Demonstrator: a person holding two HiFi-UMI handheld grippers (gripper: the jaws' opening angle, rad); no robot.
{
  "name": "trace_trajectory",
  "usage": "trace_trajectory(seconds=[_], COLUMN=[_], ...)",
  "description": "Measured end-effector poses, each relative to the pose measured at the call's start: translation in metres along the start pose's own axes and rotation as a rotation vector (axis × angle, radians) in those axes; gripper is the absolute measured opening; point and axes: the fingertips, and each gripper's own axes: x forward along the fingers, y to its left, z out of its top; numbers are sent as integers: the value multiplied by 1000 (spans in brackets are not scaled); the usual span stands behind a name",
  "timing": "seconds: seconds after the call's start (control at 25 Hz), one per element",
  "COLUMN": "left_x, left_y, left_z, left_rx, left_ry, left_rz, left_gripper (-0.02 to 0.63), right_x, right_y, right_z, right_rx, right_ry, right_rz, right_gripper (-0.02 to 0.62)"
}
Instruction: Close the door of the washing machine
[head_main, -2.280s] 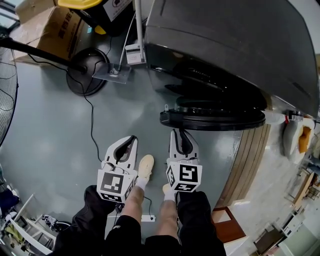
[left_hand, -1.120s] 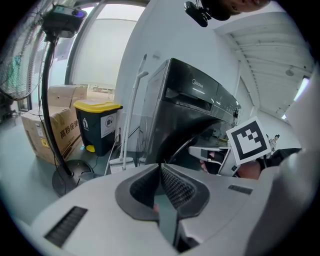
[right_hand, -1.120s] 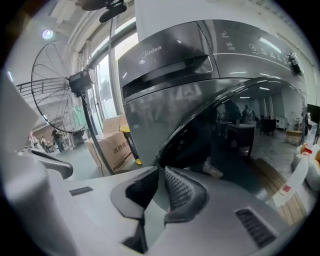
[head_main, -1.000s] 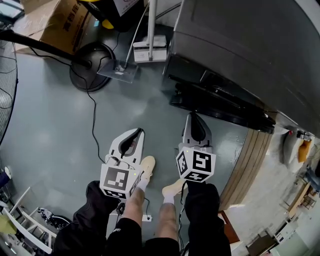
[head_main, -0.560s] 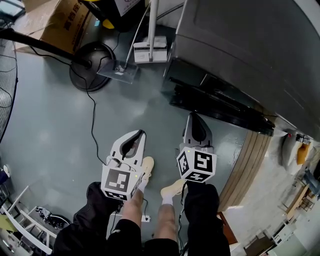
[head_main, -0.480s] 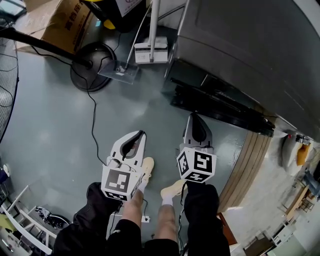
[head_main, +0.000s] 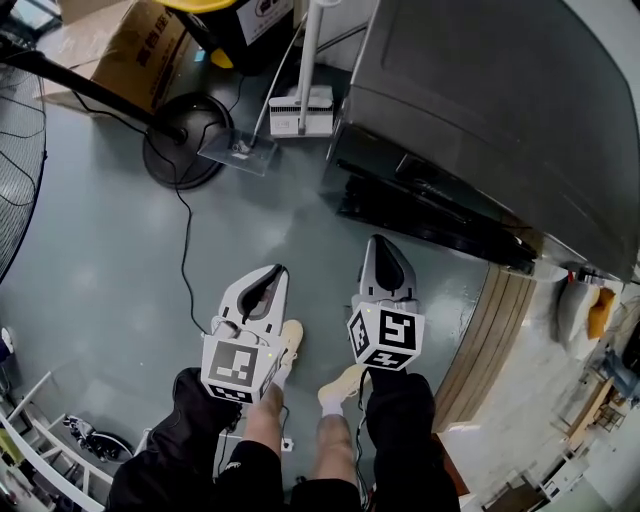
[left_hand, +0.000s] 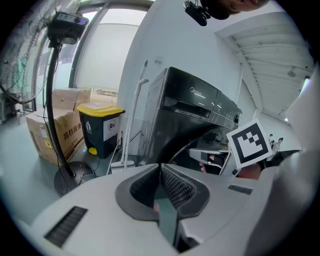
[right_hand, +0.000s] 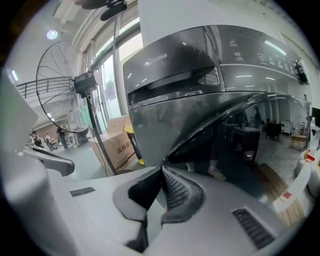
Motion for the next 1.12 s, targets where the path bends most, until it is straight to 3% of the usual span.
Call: trace_trajectory(seconds=[0.28, 0.52, 1.12], left_x=[-21, -58, -220], left_y=[-23, -62, -234], left_z=[21, 61, 176], left_rx=[26, 37, 130], left_ry=[-50, -120, -290], left_rz=[18, 34, 23], left_gripper=[32, 32, 32], right_x=[-34, -94, -334], right_y=[2, -4, -12], right_z=[13, 56, 184], right_rx=[-26, -95, -130], right_ry=[-20, -79, -236], right_rz=[39, 76, 126], right_gripper=[17, 17, 17])
